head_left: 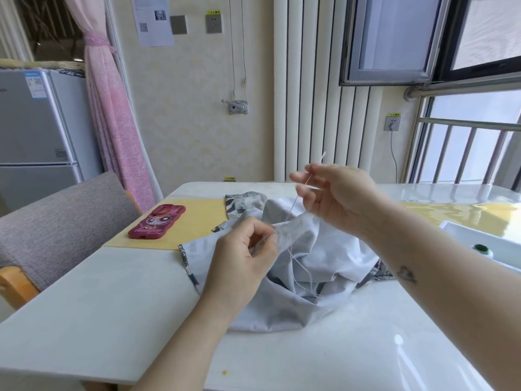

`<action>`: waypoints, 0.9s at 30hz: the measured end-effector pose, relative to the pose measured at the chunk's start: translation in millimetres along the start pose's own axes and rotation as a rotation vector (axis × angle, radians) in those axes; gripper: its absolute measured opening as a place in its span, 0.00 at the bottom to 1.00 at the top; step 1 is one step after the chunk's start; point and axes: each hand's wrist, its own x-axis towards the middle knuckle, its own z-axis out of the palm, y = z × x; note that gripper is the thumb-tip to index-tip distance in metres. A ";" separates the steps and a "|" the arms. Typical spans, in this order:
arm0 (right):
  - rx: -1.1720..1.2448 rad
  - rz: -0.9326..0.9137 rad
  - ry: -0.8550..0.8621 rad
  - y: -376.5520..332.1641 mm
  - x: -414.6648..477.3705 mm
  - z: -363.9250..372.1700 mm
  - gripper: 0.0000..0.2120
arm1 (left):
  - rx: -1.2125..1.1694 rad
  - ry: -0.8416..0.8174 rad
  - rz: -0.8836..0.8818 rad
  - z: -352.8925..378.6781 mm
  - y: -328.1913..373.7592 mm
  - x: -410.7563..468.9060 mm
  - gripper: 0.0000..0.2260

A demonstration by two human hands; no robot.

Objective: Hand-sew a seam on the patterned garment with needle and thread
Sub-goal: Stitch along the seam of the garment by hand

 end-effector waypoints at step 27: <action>-0.492 -0.464 0.141 0.2 29.9 -27.5 0.08 | 0.020 0.026 -0.048 -3.2 6.6 2.0 0.07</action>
